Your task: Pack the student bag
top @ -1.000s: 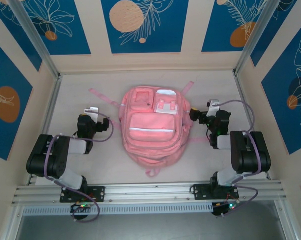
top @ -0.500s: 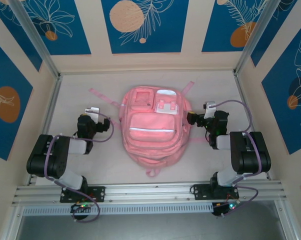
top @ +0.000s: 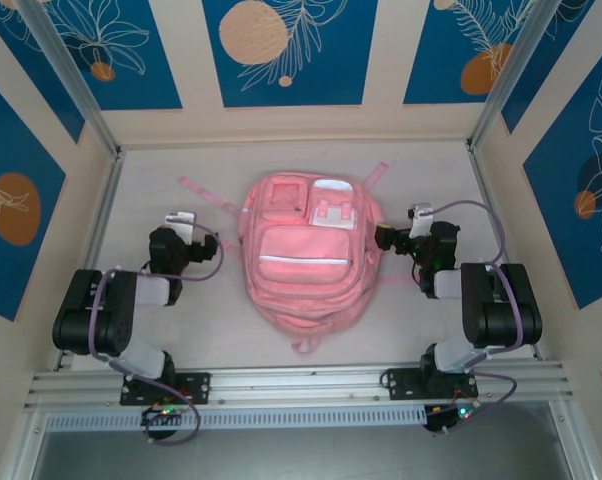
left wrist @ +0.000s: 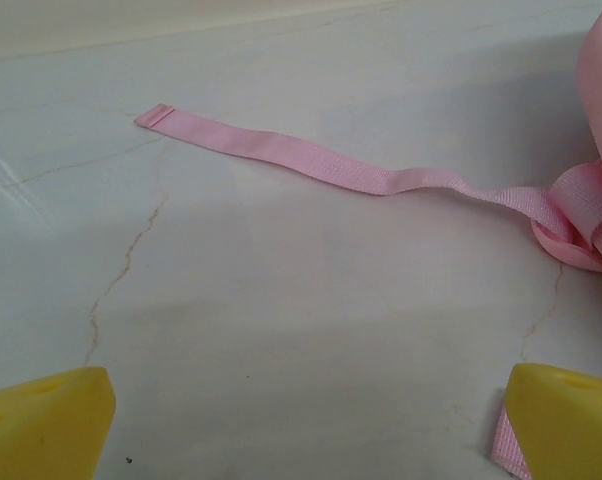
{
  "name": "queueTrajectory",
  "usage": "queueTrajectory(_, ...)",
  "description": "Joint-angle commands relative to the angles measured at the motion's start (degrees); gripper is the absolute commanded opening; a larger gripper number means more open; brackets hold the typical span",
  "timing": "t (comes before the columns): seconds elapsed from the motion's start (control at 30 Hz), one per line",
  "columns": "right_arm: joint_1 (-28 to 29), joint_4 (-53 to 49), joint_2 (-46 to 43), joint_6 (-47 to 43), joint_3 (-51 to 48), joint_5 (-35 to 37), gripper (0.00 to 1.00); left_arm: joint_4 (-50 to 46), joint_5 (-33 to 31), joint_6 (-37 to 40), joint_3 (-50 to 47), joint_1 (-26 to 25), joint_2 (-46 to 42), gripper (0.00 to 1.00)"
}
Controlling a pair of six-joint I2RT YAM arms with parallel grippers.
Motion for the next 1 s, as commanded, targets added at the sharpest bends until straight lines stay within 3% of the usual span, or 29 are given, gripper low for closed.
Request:
queueTrajectory(0.0, -0.3, 0.0, -0.1, -0.7, 1.0, -1.1, 0.99, -0.2, 1.6, -0.7, 1.2, 0.7, 0.3, 1.0)
queueTrajectory(0.37, -0.2, 0.4, -0.1, -0.7, 0.7, -1.1, 0.99, 0.1, 1.6, -0.7, 0.9, 0.7, 0.0, 1.0)
queueTrajectory(0.5, -0.5, 2.8, -0.3, -3.3, -0.7, -8.4, 0.99, 0.4, 1.6, -0.7, 0.7, 0.6, -0.1, 1.0)
queueTrajectory(0.57, -0.7, 2.6, -0.3, -3.1, -0.6, -8.7, 0.99, 0.5, 1.6, -0.7, 0.6, 0.6, -0.2, 1.0)
queueTrajectory(0.7, -0.8, 1.4, -0.3, 1.0, 0.1, 1.1, 0.99, 0.6, 1.5, -0.7, 0.5, 0.6, -0.3, 1.0)
queueTrajectory(0.97, 0.9, -0.3, -0.4, -0.5, 0.9, 3.2, 0.99, 0.5, 1.5, -0.7, 0.6, 0.6, -0.2, 1.0)
